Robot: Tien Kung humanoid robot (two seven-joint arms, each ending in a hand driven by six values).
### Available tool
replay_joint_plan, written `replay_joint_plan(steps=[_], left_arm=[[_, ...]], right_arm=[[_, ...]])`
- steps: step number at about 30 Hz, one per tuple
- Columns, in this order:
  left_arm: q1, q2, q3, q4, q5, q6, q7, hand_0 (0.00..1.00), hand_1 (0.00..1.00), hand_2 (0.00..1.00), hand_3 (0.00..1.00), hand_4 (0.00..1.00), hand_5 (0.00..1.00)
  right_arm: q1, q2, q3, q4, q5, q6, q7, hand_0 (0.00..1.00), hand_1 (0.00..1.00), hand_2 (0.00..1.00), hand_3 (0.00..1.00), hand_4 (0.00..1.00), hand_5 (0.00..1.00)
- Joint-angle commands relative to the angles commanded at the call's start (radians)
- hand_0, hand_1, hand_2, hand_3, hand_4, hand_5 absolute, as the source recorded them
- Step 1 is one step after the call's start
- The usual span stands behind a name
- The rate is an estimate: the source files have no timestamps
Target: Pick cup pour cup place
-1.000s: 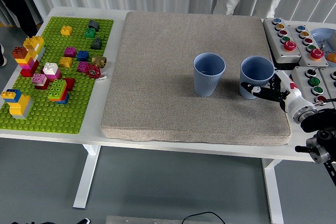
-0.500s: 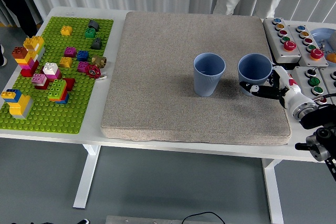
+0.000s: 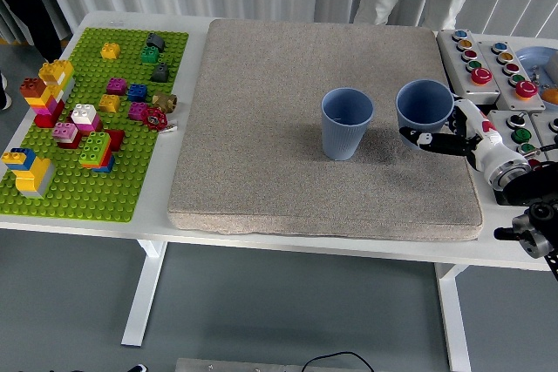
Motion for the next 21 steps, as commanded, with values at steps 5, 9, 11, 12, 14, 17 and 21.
replay_joint_plan(steps=[5, 9, 11, 12, 14, 17, 21], left_arm=[[-0.004, 0.001, 0.002, 0.0, -0.004, 0.0, -0.001, 0.803, 0.852, 0.869, 0.794, 0.5, 0.998], [-0.005, 0.001, 0.001, 0.0, -0.002, 0.0, 0.0, 0.803, 0.852, 0.869, 0.794, 0.5, 0.998], [-0.005, 0.002, 0.001, 0.0, -0.001, 0.0, 0.0, 0.803, 0.852, 0.869, 0.794, 0.5, 0.998], [-0.006, 0.002, 0.0, 0.0, 0.0, 0.0, 0.0, 0.803, 0.852, 0.869, 0.794, 0.5, 0.998], [-0.005, 0.002, 0.002, 0.0, -0.002, 0.001, -0.001, 0.803, 0.852, 0.869, 0.794, 0.5, 0.998], [-0.007, 0.001, 0.001, 0.0, -0.002, 0.001, -0.001, 0.803, 0.852, 0.869, 0.794, 0.5, 0.998], [-0.009, 0.002, -0.001, 0.0, 0.003, 0.001, 0.0, 0.803, 0.852, 0.869, 0.794, 0.5, 0.998]], right_arm=[[0.033, -0.017, -0.011, -0.002, 0.009, 0.0, 0.001, 0.913, 0.818, 0.815, 0.81, 0.794, 0.311], [0.064, -0.021, -0.03, -0.011, 0.022, 0.001, 0.003, 0.913, 0.818, 0.815, 0.81, 0.794, 0.311], [0.075, -0.018, -0.036, -0.019, 0.027, 0.0, 0.003, 0.913, 0.818, 0.816, 0.81, 0.792, 0.311], [0.079, -0.016, -0.038, -0.022, 0.029, -0.001, 0.003, 0.913, 0.818, 0.816, 0.81, 0.792, 0.311], [0.083, -0.009, -0.042, -0.027, 0.033, -0.001, 0.004, 0.913, 0.818, 0.816, 0.81, 0.792, 0.311], [0.09, 0.0, -0.05, -0.036, 0.036, 0.0, 0.003, 0.915, 0.818, 0.815, 0.81, 0.792, 0.311], [0.106, 0.012, -0.062, -0.053, 0.043, -0.001, 0.004, 0.915, 0.818, 0.815, 0.81, 0.792, 0.311]])
